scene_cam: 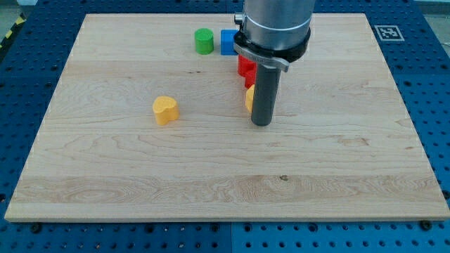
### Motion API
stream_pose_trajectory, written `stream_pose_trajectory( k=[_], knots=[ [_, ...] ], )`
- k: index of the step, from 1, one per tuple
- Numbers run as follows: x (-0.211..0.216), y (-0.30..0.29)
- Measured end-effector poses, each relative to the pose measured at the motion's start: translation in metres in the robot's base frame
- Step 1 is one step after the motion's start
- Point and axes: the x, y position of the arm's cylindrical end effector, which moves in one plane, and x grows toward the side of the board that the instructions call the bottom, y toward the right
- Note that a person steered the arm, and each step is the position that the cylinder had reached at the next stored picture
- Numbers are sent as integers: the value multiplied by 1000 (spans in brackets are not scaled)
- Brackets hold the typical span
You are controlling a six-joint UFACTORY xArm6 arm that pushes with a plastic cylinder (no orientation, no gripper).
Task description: Move the yellow heart to the bottom of the yellow hexagon
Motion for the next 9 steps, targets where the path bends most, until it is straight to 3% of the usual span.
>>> stream_pose_trajectory(
  k=[1,2,3,6,9],
  knots=[
    [35,-33],
    [43,-108],
    [9,-173],
    [-38,-218],
    [-32,-185]
  ],
)
